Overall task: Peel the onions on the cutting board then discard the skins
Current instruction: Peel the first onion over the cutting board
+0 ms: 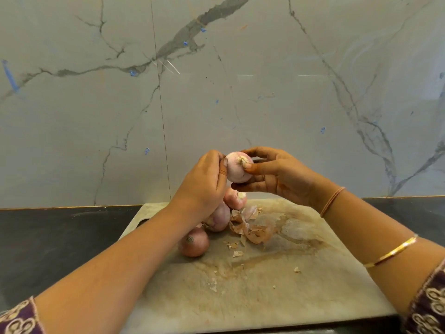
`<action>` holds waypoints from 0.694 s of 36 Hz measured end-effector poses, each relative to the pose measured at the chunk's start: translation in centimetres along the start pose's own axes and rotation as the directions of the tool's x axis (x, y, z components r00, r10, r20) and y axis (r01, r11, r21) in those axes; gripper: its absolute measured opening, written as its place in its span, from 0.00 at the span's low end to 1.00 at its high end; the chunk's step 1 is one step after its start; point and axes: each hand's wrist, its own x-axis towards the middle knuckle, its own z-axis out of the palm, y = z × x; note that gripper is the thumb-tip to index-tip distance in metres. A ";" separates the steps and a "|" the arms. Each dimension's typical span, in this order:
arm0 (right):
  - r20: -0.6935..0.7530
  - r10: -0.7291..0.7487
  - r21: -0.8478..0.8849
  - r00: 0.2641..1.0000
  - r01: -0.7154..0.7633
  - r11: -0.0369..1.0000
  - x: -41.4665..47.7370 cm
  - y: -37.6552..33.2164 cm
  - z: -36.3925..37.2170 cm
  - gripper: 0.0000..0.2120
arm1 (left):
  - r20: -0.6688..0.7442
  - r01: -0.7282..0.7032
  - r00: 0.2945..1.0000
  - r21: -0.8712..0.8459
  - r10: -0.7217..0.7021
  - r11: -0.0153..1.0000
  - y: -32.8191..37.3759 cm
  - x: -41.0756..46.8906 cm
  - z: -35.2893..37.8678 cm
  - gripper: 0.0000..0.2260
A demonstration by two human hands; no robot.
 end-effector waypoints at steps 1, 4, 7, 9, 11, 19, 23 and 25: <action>-0.009 -0.005 0.020 1.000 0.006 1.000 0.0 0.4 0.0 0.16 | 0.010 0.002 1.000 0.021 -0.002 1.000 0.0 0.1 0.0 0.06; -0.038 -0.021 0.012 0.999 0.021 1.000 -0.1 1.4 -0.3 0.13 | 0.057 0.021 0.998 0.061 -0.024 0.998 -0.1 0.2 0.0 0.05; -0.050 -0.032 0.007 0.998 0.032 0.999 -0.1 1.9 -0.5 0.12 | 0.062 0.026 0.998 0.065 -0.030 0.998 -0.1 0.2 -0.1 0.04; -0.046 -0.042 0.024 0.998 0.043 0.999 -0.3 2.1 -0.6 0.12 | 0.052 0.017 0.998 0.069 -0.021 0.997 0.0 0.1 -0.1 0.04; -0.040 -0.052 0.027 0.998 0.053 0.998 -0.4 2.3 -0.7 0.12 | 0.048 0.009 0.999 0.080 -0.012 0.997 0.1 0.1 0.1 0.04; -0.007 -0.045 0.115 0.999 0.045 0.992 -0.6 2.6 -0.7 0.10 | 0.024 -0.015 1.000 0.125 0.012 0.992 -0.5 0.1 0.1 0.08; -0.007 -0.063 0.106 0.998 0.064 0.992 -0.5 2.5 -0.7 0.10 | 0.002 -0.030 1.000 0.125 0.030 0.992 -0.4 0.0 -0.1 0.09; -0.011 -0.059 0.088 0.998 0.060 0.994 -0.5 2.7 -0.8 0.10 | 0.007 -0.029 1.000 0.132 0.028 0.991 -0.5 -0.1 0.1 0.10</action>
